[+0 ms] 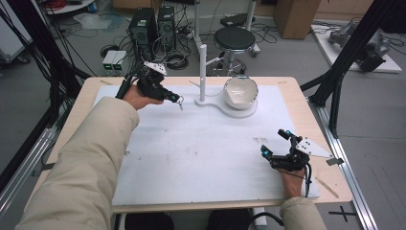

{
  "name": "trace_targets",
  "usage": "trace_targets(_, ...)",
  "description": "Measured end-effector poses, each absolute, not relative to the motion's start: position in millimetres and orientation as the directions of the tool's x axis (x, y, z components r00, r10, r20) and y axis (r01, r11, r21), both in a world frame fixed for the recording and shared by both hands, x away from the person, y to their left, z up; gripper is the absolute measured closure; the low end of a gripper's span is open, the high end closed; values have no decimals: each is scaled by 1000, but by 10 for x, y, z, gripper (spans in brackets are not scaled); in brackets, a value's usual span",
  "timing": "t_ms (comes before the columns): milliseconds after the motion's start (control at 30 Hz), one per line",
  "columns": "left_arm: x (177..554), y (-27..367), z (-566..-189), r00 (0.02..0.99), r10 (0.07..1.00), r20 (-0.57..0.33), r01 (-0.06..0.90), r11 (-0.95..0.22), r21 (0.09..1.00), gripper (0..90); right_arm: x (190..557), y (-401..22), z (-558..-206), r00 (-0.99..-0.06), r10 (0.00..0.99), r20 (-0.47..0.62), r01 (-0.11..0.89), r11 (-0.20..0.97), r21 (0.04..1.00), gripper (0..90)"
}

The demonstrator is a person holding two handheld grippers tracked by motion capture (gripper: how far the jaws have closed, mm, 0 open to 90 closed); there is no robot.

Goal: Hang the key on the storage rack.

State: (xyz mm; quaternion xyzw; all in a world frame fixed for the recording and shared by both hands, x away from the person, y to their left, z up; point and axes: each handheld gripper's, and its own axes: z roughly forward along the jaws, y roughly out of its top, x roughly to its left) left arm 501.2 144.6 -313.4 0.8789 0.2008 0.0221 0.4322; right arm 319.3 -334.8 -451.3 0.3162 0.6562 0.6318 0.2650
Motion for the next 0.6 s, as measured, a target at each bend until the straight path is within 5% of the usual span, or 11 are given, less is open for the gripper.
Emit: trace_targets(600, 5201, 1213, -2675, 950, 297, -98, 238, -485, 842, 885, 3195, -3344, -4515, -659, 750, 56, 79, -5, 997, 5)
